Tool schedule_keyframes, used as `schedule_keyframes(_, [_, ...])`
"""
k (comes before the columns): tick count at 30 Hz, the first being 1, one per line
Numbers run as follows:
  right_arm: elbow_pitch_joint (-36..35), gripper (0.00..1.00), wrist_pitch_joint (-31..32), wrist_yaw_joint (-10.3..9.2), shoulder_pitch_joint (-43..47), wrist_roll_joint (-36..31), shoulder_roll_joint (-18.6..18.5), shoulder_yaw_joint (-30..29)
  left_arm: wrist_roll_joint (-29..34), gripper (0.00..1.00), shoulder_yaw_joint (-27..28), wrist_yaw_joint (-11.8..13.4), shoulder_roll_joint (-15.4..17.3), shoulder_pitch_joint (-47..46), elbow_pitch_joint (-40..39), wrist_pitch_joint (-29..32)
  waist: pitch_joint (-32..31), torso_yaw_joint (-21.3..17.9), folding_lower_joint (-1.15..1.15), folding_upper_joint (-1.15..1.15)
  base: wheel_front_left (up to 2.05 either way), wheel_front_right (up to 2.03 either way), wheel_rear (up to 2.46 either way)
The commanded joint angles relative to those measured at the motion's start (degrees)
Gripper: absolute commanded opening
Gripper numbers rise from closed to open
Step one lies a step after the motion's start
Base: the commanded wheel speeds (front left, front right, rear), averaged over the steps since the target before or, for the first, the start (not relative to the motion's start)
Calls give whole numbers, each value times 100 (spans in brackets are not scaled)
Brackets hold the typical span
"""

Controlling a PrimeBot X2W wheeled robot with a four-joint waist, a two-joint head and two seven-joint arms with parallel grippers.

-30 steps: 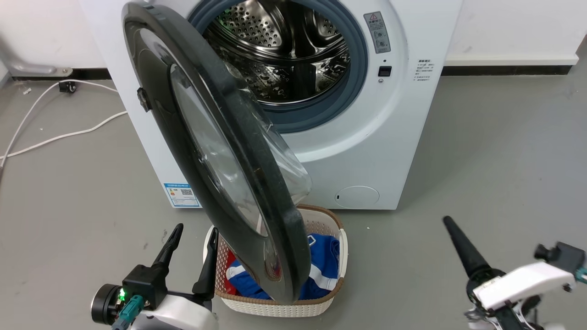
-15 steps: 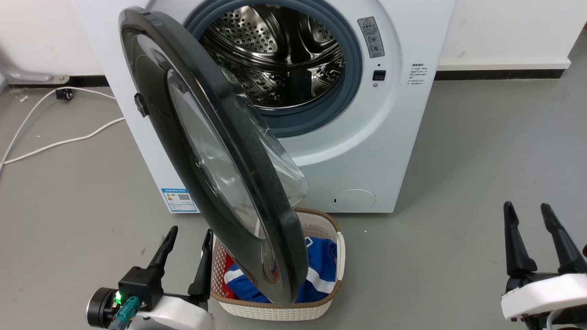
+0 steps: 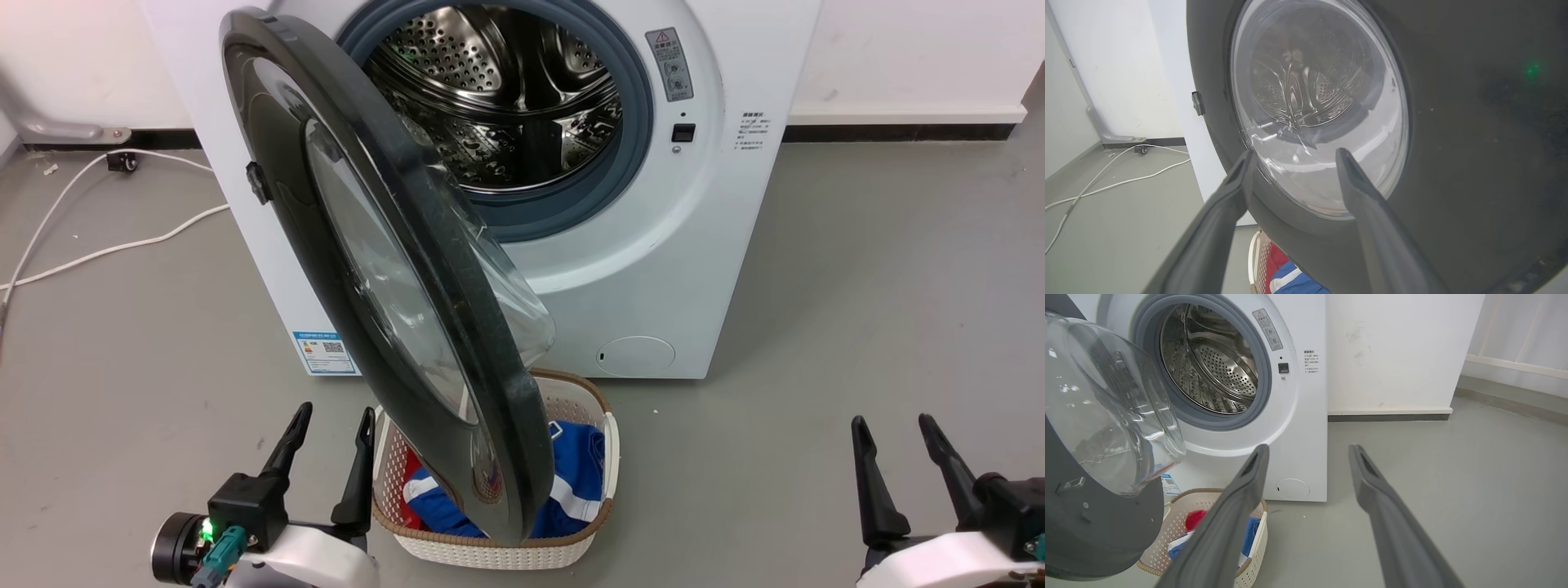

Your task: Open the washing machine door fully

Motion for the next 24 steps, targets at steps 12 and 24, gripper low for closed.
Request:
schedule_keyframes(12, [303,100,-197,1,-133,-19,34,92,-95,100,-11,58,69,-15,21,20,10,-27,0,0,0,0,0])
schedule_keyframes(24, [254,100,-190,1,-159,-11,35,173,-186,0,-30,86,122,-64,-36,87,1,-48,0,0,0,0,0])
